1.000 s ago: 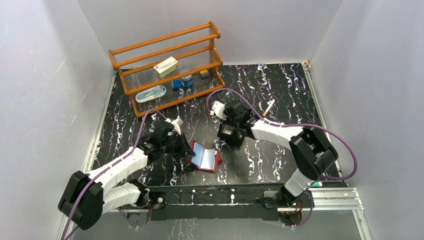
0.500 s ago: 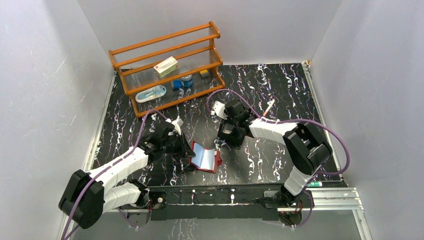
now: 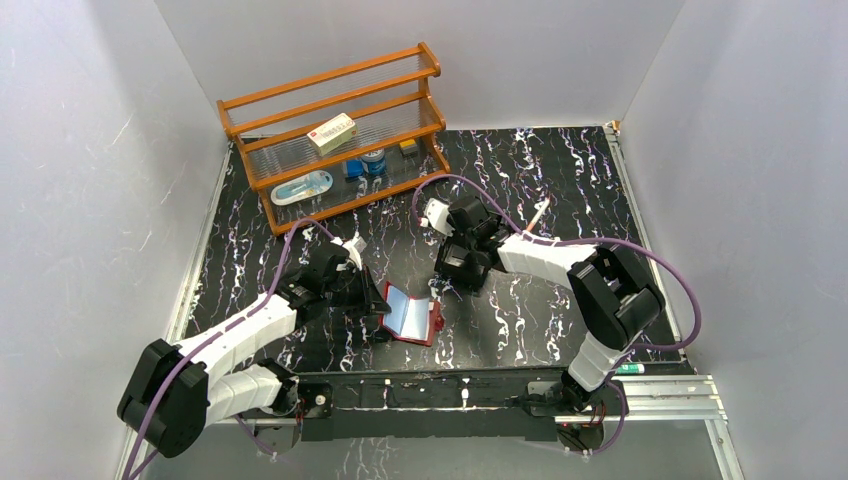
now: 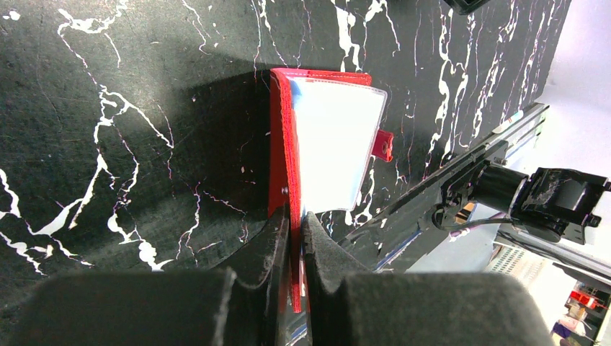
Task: Put the credit cards into the card holder
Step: Pick up the credit card from the card box.
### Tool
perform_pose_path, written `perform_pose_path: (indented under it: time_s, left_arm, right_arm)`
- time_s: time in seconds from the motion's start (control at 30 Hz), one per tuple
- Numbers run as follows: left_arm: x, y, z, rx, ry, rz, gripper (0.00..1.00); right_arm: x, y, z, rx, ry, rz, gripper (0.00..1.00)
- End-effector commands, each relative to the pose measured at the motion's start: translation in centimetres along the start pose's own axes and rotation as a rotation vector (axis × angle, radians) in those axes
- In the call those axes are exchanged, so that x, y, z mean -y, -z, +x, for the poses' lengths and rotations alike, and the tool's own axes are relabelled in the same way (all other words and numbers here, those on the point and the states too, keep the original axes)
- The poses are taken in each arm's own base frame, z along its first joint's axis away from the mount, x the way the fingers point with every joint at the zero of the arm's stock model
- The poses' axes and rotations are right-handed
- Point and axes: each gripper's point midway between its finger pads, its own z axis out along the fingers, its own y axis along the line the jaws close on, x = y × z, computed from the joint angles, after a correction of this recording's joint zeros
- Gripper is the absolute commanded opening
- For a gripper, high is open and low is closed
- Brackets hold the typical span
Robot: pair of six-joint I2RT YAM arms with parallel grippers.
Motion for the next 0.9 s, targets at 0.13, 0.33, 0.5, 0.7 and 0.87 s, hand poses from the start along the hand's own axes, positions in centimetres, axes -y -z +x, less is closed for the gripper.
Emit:
perform_pose_path:
  time_s: [0.13, 0.33, 0.5, 0.7, 0.87]
  left_arm:
    - [0.7, 0.1, -0.1, 0.006, -0.007, 0.031, 0.0]
    - [0.6, 0.2, 0.0, 0.008, -0.007, 0.031, 0.0]
    - [0.6, 0.1, 0.0, 0.008, -0.005, 0.032, 0.0]
    - [0.6, 0.2, 0.0, 0.008, -0.004, 0.032, 0.0]
    - [0.2, 0.1, 0.0, 0.009, 0.016, 0.007, 0.0]
  right_arm:
    - [2.7, 1.4, -2.3, 0.069, -0.048, 0.053, 0.01]
    - [3.2, 1.6, -2.4, 0.068, -0.068, 0.068, 0.02]
    - [3.7, 1.9, -2.6, 0.074, -0.067, 0.073, 0.0]
    - [3.6, 2.3, -3.0, 0.083, -0.079, 0.043, 0.0]
    - [2.8, 3.5, -3.5, 0.093, -0.127, -0.039, 0.0]
